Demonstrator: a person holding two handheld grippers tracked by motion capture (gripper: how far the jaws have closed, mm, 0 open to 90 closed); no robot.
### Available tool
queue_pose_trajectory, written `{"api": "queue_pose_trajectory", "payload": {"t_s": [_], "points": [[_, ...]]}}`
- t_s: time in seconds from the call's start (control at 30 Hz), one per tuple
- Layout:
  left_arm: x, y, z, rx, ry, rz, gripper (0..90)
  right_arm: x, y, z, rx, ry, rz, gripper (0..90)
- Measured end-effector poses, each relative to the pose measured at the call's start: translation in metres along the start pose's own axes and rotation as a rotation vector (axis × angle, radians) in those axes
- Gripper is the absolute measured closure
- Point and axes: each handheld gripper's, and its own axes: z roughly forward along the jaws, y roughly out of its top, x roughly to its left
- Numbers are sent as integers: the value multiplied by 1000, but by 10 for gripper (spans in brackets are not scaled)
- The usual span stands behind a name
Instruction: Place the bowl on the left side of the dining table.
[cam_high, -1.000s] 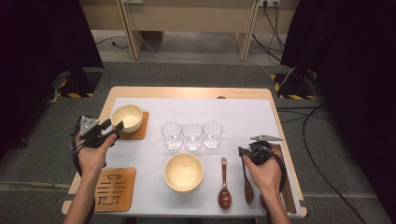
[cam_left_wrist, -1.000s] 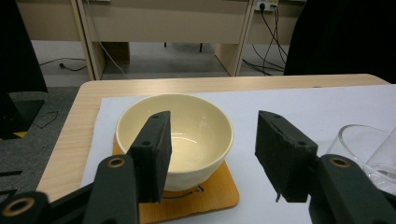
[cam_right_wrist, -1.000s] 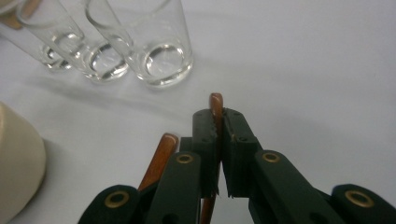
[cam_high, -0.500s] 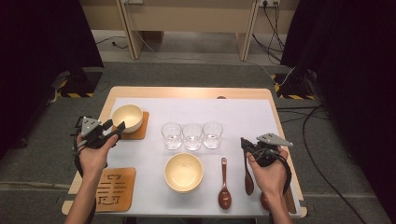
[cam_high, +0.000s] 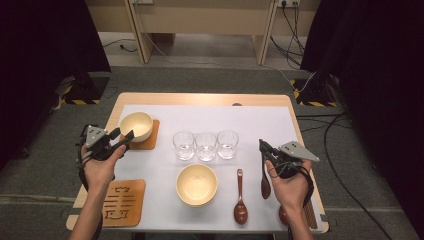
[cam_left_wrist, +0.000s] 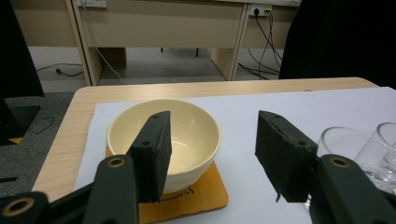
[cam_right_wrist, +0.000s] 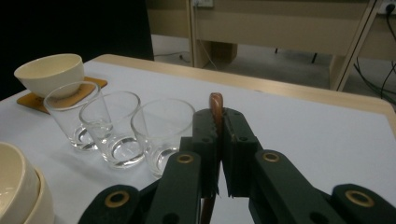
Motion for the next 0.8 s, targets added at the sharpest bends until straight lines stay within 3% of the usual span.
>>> {"api": "queue_pose_trajectory", "payload": {"t_s": [0.23, 0.8], "points": [[-2, 2, -4, -11, 3, 7, 449, 2, 8, -2, -80, 0, -24, 848], [-7, 5, -7, -23, -11, 20, 446, 15, 32, 5, -167, 38, -59, 848]]}}
